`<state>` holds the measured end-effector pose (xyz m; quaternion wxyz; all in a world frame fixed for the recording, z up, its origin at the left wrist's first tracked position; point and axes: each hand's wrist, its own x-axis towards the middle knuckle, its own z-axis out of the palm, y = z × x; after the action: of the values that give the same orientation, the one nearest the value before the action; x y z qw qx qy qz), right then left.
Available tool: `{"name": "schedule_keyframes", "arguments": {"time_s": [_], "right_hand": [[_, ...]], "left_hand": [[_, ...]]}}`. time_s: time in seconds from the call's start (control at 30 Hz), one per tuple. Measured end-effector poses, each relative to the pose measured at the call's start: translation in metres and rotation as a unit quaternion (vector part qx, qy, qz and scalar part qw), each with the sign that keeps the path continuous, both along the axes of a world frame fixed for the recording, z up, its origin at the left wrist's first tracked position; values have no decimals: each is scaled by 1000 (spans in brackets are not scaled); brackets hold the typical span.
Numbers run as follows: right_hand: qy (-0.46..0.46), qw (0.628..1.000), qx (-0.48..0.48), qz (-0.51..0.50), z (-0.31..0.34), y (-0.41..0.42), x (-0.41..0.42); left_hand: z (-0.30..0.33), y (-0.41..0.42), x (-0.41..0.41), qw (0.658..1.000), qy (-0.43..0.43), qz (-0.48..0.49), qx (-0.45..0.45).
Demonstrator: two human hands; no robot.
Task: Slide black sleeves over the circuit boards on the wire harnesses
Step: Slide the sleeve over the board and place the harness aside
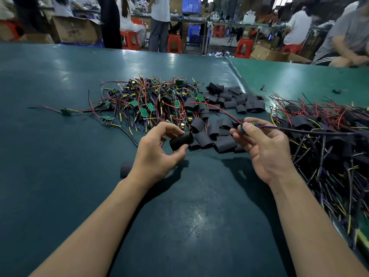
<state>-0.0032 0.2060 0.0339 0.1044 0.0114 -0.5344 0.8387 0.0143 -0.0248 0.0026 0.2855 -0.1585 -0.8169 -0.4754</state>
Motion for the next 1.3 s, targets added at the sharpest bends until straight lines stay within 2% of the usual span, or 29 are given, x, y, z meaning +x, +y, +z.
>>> {"name": "schedule_keyframes", "arguments": {"time_s": [0.3,0.5,0.73,1.3], "right_hand": [[-6,1000,-22,11,1,0,0],[-17,999,30,16,0,0,0],[-11,997,-79,-12,4,5,-1],[14,992,-116,-40,4,-13,2]], "left_hand": [[0,-2,-1,998,38,38,44],[-4,-2,-3,999,33,20,27],[-3,-2,-3,1000,17,-12,12],[-1,1,0,1000,7,-21,-8]]}}
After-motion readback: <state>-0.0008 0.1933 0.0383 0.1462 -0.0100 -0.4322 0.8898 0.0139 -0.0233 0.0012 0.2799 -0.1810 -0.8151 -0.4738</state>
